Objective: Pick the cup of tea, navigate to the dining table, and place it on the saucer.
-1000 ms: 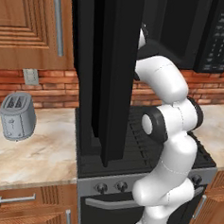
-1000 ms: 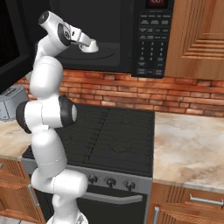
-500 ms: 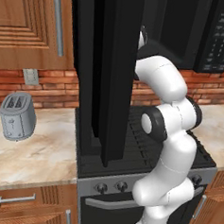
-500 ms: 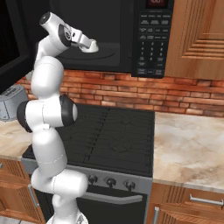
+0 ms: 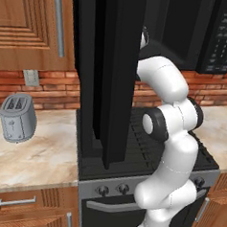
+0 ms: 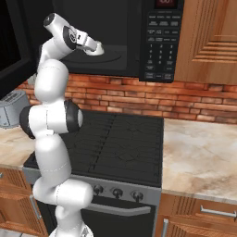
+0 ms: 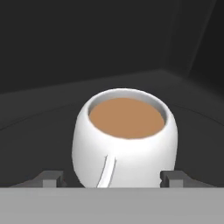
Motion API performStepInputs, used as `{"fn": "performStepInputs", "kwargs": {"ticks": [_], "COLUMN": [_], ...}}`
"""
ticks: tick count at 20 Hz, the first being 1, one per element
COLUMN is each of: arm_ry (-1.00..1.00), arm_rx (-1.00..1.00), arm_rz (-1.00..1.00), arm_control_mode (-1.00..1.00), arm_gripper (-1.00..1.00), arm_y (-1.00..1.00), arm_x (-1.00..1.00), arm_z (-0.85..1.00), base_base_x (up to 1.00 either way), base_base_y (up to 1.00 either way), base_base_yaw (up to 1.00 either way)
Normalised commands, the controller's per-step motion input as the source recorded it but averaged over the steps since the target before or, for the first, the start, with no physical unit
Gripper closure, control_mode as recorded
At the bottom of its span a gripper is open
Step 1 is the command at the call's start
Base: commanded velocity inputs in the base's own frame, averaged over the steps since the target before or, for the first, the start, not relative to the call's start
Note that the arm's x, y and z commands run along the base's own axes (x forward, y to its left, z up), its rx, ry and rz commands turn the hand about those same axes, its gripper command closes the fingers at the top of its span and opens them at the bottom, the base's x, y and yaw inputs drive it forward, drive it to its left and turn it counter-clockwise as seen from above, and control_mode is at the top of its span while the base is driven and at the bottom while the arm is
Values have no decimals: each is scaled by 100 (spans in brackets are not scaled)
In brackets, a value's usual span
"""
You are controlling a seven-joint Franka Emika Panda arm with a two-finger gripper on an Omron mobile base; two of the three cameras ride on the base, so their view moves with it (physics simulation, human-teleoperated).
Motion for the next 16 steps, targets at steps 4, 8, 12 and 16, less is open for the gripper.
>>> {"fn": "performStepInputs", "kwargs": {"ticks": [4, 8, 12, 16], "arm_ry": [0, 0, 0, 2], "arm_rx": [0, 0, 0, 0], "arm_rz": [0, 0, 0, 0], "arm_control_mode": [-100, -100, -100, -100], "arm_gripper": [100, 100, 100, 100], "arm_y": [0, 0, 0, 0], "arm_x": [0, 0, 0, 5], "arm_z": [0, 0, 0, 0], "base_base_x": [0, 0, 0, 0], "base_base_y": [0, 0, 0, 0], "base_base_yaw": [0, 0, 0, 0]}}
